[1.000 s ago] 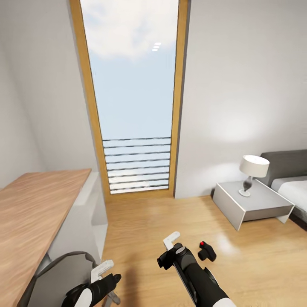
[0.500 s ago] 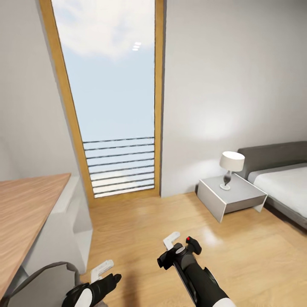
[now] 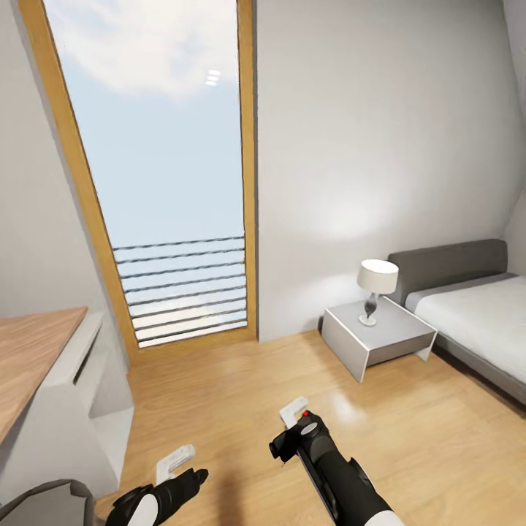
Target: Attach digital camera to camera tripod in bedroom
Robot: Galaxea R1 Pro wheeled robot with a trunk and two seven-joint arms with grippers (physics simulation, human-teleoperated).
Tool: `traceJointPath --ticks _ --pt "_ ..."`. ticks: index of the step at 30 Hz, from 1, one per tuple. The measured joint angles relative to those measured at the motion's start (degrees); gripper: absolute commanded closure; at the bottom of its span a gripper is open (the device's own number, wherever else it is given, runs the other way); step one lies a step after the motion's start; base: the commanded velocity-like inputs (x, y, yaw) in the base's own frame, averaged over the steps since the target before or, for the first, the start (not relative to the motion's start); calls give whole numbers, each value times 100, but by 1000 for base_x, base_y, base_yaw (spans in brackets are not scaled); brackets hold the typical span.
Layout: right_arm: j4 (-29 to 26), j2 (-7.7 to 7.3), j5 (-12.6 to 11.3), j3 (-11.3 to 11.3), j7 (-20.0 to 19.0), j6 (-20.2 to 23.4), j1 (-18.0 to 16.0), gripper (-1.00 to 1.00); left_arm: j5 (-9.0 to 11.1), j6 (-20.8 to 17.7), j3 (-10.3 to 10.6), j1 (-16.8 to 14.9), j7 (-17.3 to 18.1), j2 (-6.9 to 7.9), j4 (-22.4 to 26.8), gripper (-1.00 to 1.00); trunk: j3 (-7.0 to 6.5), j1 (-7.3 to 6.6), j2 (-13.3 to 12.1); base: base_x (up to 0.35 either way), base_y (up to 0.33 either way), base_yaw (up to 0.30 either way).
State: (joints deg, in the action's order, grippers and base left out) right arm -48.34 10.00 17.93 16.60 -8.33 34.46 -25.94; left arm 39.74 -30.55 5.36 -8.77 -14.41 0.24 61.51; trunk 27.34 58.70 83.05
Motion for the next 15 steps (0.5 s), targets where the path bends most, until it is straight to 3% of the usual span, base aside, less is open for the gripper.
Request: traceJointPath --ticks 3,15 --pt "0 0 0 3 -5 -4 4 -100 0 0 1 -1 1 0 0 -100 0 0 0 287 -152 -2" --pt "0 0 0 8 -5 -88 12 -100 0 -1 0 1 0 0 1 -100 0 -1 0 332 -12 0"
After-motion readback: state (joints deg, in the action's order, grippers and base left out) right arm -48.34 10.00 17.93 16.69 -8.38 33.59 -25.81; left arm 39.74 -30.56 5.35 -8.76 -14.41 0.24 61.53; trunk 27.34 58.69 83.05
